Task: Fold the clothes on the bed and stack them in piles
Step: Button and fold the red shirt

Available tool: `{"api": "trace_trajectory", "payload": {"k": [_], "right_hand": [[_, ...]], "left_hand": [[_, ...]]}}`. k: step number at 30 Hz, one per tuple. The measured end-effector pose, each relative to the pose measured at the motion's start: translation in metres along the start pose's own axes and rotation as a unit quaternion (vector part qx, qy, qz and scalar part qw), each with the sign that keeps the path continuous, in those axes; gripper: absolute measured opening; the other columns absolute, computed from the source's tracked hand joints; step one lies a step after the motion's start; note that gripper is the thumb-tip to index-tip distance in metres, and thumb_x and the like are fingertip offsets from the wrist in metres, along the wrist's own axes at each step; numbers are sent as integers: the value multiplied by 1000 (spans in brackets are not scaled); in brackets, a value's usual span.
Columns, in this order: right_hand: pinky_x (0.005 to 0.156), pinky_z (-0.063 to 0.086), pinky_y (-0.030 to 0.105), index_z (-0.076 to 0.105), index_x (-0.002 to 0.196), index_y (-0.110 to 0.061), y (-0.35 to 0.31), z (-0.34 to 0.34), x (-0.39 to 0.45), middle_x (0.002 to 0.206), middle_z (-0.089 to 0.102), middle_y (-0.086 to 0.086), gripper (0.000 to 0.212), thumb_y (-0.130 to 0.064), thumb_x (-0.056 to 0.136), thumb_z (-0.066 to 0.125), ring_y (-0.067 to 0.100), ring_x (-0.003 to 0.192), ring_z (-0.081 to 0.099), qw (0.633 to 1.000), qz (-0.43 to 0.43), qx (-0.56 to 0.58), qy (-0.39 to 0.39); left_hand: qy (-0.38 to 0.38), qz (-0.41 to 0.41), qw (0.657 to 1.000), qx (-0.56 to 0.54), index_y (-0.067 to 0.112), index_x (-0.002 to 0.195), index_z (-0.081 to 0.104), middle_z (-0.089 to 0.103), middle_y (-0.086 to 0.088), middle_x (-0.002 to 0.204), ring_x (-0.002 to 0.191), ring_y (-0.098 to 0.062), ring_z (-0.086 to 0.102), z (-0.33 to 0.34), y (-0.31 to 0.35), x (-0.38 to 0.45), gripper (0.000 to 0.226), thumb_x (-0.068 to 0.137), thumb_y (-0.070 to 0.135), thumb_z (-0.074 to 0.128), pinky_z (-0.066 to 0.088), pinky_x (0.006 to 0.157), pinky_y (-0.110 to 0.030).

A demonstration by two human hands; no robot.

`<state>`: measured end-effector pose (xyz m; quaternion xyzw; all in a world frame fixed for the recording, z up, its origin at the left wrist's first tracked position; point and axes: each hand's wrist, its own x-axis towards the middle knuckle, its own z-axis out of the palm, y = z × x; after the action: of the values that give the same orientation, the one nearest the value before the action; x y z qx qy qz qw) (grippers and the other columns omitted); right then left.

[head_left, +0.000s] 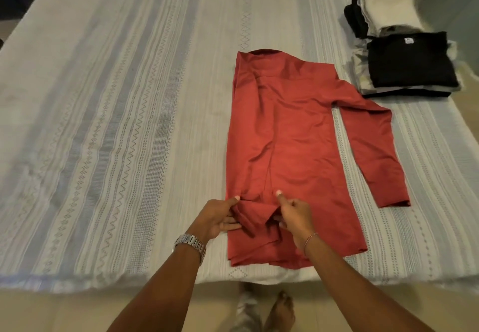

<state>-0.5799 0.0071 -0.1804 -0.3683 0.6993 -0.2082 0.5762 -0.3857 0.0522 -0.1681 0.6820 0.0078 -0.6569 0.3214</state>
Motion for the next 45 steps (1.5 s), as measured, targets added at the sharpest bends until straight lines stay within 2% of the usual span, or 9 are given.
{"api": "trace_trajectory", "payload": {"k": [5, 9, 16, 19, 24, 33, 39, 41, 45], "right_hand": [[70, 48, 19, 69, 91, -23, -5, -21, -30, 81, 67, -12, 10, -19, 89, 78, 3, 76, 64, 965, -245, -71, 68], [69, 45, 32, 76, 94, -18, 3, -36, -78, 93, 66, -1, 5, -16, 89, 76, 20, 82, 55, 772, -550, -270, 166], [67, 48, 39, 70, 76, -22, 53, -11, -74, 88, 62, 4, 25, -22, 60, 90, 25, 80, 56, 719, -427, -544, 63], [73, 52, 35, 69, 95, -25, 57, -5, -64, 104, 64, -1, 28, -21, 70, 82, 21, 91, 59, 719, -464, -517, 25], [65, 48, 35, 75, 81, -21, 63, -8, -60, 81, 62, -1, 12, -14, 72, 77, 22, 75, 57, 649, -524, -552, 10], [75, 49, 36, 71, 91, -29, 54, -3, -58, 98, 62, -5, 32, -52, 96, 49, 18, 92, 57, 688, -521, -502, -61], [76, 49, 35, 65, 102, -37, 43, -5, -43, 104, 62, -13, 29, -50, 102, 38, 14, 94, 58, 670, -485, -546, -135], [78, 48, 36, 66, 100, -35, 29, -5, -39, 101, 64, -11, 37, -51, 103, 32, 15, 92, 60, 672, -467, -551, -162], [75, 47, 38, 60, 94, -25, -17, -6, -15, 96, 68, -4, 47, -59, 97, 28, 21, 92, 64, 777, -387, -476, -144]], "left_hand": [[-27, 26, 999, -27, 3, 127, 60, 72, -16, 119, 105, -32, 71, 5, -11, -12, 48, 96, 38, 68, 63, 69, -41], [-54, 52, 997, 20, 6, 119, 66, 76, -13, 109, 99, -30, 74, 9, -20, -16, 41, 98, 41, 64, 62, 77, -41], [31, 101, 984, 142, -2, 109, 68, 74, -9, 88, 56, -7, 69, 5, -39, -16, 32, 100, 29, 63, 51, 46, -20], [31, 115, 979, 164, -4, 112, 68, 76, -12, 97, 76, -17, 75, -2, -40, -11, 37, 99, 31, 64, 58, 57, -26], [-19, 121, 975, 183, 0, 117, 68, 77, -13, 102, 89, -23, 76, -12, -41, -6, 34, 102, 30, 59, 64, 75, -38], [-126, 97, 972, 171, 6, 122, 67, 76, -14, 111, 104, -30, 73, -26, -35, -7, 35, 99, 32, 64, 57, 96, -50], [-163, 23, 968, 191, 5, 124, 67, 74, -18, 115, 108, -33, 71, -37, -26, 2, 47, 97, 43, 64, 53, 102, -50], [-150, 2, 955, 257, 5, 118, 70, 76, -15, 108, 98, -29, 74, -36, -16, 3, 56, 90, 53, 69, 58, 95, -46], [-80, 17, 884, 461, 1, 99, 77, 79, -8, 85, 69, -17, 73, -27, 41, 11, 66, 82, 65, 72, 58, 65, -26]]}}
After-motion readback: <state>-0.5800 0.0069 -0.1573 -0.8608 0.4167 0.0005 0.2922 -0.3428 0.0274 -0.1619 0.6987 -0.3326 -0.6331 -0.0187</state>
